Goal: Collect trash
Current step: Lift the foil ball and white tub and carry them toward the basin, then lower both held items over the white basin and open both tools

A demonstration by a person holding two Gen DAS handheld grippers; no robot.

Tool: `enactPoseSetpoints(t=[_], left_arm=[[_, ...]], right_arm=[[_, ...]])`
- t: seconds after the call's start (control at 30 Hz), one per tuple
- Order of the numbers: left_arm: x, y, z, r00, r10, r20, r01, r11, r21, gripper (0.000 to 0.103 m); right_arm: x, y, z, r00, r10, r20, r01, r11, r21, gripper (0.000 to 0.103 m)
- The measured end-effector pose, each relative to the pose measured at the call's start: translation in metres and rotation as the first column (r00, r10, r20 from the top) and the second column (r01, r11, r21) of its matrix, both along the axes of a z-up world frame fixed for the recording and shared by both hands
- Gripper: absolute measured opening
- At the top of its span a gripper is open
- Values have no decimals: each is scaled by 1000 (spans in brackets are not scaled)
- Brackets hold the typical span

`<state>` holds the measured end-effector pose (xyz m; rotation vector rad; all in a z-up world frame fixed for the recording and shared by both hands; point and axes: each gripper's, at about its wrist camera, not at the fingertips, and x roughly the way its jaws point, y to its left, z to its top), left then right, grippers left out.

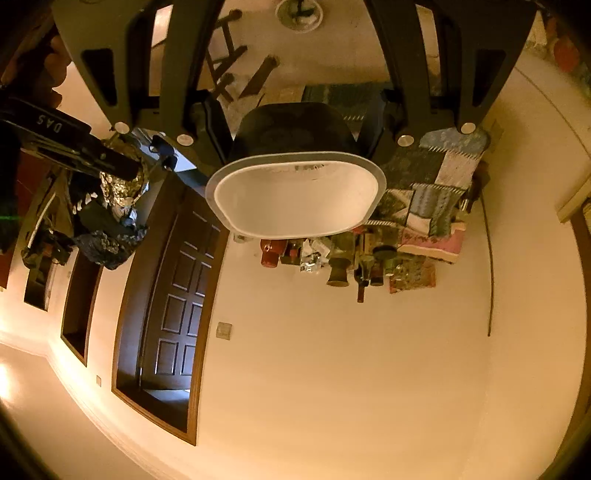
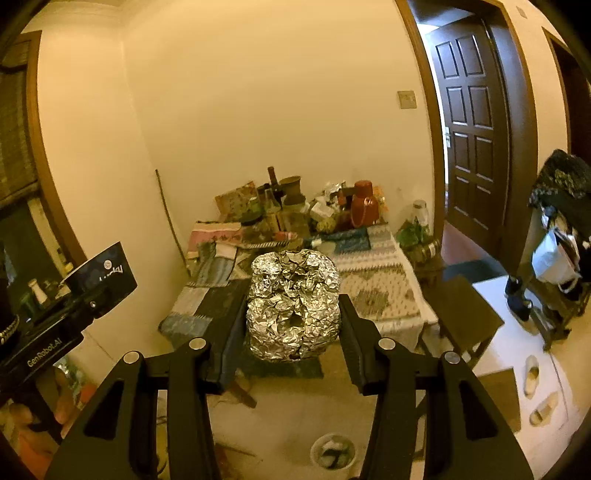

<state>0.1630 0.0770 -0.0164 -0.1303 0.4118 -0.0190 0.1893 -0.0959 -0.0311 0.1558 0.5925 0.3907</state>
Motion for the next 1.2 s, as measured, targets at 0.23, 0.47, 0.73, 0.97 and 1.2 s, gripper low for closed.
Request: enactPoseSetpoints(t=[0.23,0.47,0.73,0.97,1.2], left_arm=[[-45,9,-11,999,-18,-35,17,1000,-8,60],[-59,0,-30,993,-52,-104,49,998,-25,60],[-40,-18,-76,973,-64,-222,55,998,-43,60],[-5,-29,-142,930,-52,-363,21,996,-89,60],[28,-38,-223,890,-25,-455,-21,995,-96,60]], right_arm=[[-38,4,-7,999,-27,-46,26,1000,-7,44],[-56,2,-21,994,-35,-104,32,999,-32,44],[-41,-15,-68,972,-41,-233,31,998,-47,44],[-20,-27,-135,935,-36,-352,8,997,-79,44],[10,-30,-223,888,-13,-459,-33,995,-92,44]])
